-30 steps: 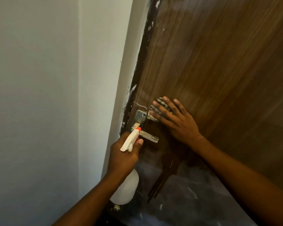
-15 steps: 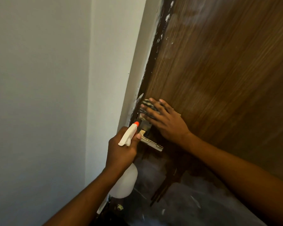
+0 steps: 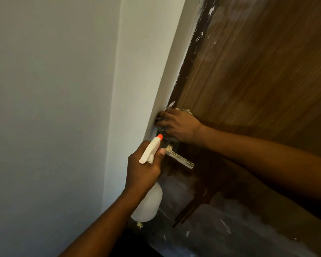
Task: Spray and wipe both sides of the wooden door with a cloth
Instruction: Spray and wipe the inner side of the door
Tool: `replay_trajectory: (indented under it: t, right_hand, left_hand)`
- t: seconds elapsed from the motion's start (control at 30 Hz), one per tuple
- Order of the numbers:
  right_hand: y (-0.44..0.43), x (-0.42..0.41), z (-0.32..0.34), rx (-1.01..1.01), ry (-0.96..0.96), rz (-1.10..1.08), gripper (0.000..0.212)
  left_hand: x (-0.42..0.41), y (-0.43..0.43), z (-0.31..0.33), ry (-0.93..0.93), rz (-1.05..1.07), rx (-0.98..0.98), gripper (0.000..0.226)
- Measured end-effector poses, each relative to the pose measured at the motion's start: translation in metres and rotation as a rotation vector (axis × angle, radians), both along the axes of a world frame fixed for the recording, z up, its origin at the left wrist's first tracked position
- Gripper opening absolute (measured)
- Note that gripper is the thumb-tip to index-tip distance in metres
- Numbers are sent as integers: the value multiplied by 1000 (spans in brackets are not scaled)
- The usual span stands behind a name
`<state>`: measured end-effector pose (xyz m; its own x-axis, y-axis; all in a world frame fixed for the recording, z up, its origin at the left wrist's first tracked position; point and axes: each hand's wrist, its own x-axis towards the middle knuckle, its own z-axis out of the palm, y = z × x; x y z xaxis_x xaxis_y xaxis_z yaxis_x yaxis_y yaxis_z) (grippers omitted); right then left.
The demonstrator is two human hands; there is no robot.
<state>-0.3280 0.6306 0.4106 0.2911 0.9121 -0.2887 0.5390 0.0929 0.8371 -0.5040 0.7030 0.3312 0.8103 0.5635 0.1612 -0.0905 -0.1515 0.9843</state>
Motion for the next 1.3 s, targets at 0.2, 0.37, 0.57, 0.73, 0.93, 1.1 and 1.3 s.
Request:
replay_trajectory:
  t: [0.2,0.37,0.57,0.73,0.93,1.1,1.3]
  right_hand:
    - [29,1,-23,-240,-14,23,36]
    - [26,-9,-43,-209,-8,-49,46]
    - [-27,-13,-17,65,-48,-48,50]
    - [-68,-24,-29,344,-27,-101,62]
    - [-91,-50,-49,766,161,-160,66]
    - [-32,-39,-58,705,271,-191,49]
    - [-78,-41,-64,719,292,-158,39]
  left_hand:
    - [-4,6,-20,-8,44,-23,29]
    - [1,4,-28,-1,13,-45,28]
    - [15,12,-16,30,-98,69,26]
    - [24,32,-7,41,-191,93,27]
    - [34,53,4,33,-249,78,30]
    - [35,49,9,42,-216,87,33]
    - [34,40,15,112,-253,129,41]
